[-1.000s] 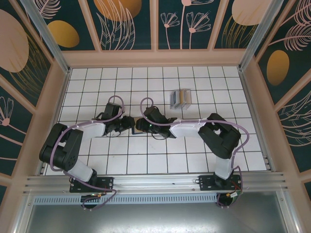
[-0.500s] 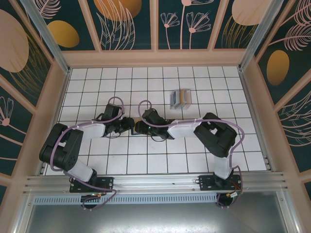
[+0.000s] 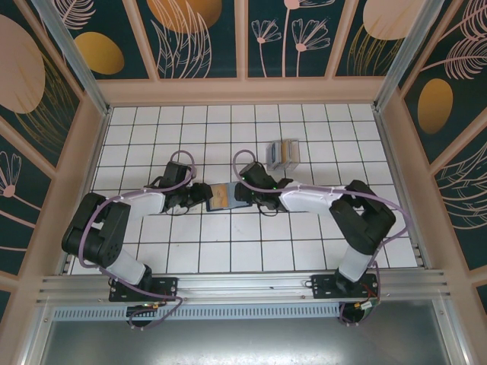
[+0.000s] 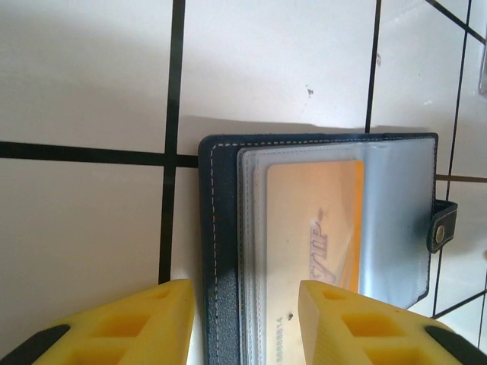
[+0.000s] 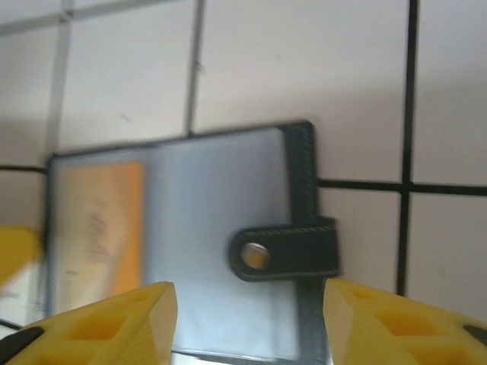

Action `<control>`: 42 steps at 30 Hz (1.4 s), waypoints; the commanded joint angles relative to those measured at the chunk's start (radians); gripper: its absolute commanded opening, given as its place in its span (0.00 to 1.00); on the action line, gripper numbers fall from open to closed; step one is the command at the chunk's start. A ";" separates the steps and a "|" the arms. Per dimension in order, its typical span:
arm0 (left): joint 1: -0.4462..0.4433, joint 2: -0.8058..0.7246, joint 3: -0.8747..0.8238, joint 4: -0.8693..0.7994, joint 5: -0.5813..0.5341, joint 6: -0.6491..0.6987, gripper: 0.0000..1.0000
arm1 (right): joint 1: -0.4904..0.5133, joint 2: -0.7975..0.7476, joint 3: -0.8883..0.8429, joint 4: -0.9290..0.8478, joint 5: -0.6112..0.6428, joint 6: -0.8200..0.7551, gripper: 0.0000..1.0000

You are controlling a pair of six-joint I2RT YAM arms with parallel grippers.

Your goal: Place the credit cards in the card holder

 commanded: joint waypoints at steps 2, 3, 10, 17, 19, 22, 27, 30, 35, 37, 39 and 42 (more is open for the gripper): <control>0.000 0.012 0.013 -0.023 -0.018 0.024 0.41 | 0.034 0.114 0.128 -0.221 0.119 -0.070 0.53; 0.000 0.010 0.012 -0.021 -0.014 0.024 0.41 | 0.040 0.130 0.148 -0.235 0.128 -0.074 0.53; 0.000 -0.013 0.008 -0.029 -0.034 0.033 0.41 | 0.059 0.210 0.248 -0.295 0.179 -0.100 0.60; 0.002 0.001 0.003 -0.025 -0.034 0.035 0.42 | 0.056 0.216 0.258 -0.317 0.229 -0.103 0.51; 0.002 0.000 -0.004 -0.016 -0.034 0.032 0.41 | 0.056 0.193 0.241 -0.305 0.233 -0.107 0.50; 0.001 0.012 0.002 -0.017 -0.034 0.034 0.41 | 0.049 0.154 0.210 -0.275 0.235 -0.120 0.49; 0.002 0.023 0.012 -0.014 -0.031 0.033 0.39 | 0.029 0.125 0.190 -0.263 0.254 -0.149 0.50; 0.002 0.030 0.018 -0.018 -0.025 0.032 0.38 | 0.020 0.124 0.189 -0.264 0.272 -0.166 0.53; 0.002 0.037 0.012 -0.011 -0.019 0.030 0.35 | 0.013 0.126 0.180 -0.244 0.282 -0.195 0.54; 0.002 0.035 0.010 -0.005 -0.014 0.026 0.35 | 0.006 0.127 0.176 -0.240 0.274 -0.199 0.50; 0.002 0.035 0.004 0.006 -0.009 0.025 0.35 | 0.004 0.121 0.166 -0.225 0.279 -0.208 0.45; 0.002 0.045 0.011 0.000 -0.005 0.027 0.34 | -0.003 0.116 0.152 -0.193 0.270 -0.240 0.37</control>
